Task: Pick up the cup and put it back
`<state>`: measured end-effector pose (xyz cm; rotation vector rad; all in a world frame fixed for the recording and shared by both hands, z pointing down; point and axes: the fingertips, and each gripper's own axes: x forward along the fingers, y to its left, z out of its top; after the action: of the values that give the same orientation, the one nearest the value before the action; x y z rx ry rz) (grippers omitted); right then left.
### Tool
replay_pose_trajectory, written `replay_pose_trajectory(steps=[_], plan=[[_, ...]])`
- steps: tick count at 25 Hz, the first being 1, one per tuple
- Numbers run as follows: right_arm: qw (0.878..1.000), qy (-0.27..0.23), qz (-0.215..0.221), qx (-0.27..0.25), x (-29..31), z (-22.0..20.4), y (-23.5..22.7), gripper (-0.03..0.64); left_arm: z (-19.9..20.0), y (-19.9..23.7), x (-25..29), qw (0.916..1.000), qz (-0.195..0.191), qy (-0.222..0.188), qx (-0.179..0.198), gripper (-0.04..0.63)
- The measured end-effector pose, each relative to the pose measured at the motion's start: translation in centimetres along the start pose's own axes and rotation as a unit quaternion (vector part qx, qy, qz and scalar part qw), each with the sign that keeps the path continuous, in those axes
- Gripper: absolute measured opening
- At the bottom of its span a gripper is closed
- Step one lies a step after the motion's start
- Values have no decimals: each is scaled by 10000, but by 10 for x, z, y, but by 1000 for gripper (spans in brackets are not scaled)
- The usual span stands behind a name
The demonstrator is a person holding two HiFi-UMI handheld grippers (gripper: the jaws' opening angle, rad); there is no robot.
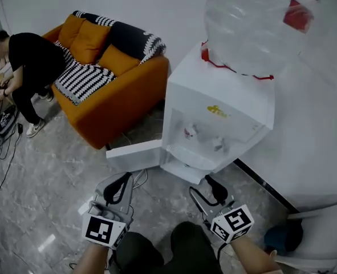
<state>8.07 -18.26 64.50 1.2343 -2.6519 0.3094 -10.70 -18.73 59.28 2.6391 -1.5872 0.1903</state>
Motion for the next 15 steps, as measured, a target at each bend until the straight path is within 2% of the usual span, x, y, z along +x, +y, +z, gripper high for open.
replay_pose_trajectory(steps=[3, 5, 6, 9, 12, 15], plan=[[10000, -40, -25, -74, 16, -43, -9, 247, -40, -4, 15, 9997, -162, -164, 18, 2], [9999, -44, -60, -131, 28, -72, -17, 247, -69, -12, 25, 9988, -373, -265, 162, 2], [9998, -43, -94, -154, 34, -86, -22, 247, -85, -14, 31, 9984, -445, -245, 231, 2], [9997, -30, -195, -161, 50, -128, -38, 247, -125, -17, 49, 9982, -556, -217, 68, 2], [9998, 24, -65, -159, 68, -163, -44, 247, -154, -17, 62, 9959, -751, -288, 408, 2], [9993, 101, -117, -332, 79, -192, -61, 247, -188, -18, 78, 9952, -881, -184, 384, 2]])
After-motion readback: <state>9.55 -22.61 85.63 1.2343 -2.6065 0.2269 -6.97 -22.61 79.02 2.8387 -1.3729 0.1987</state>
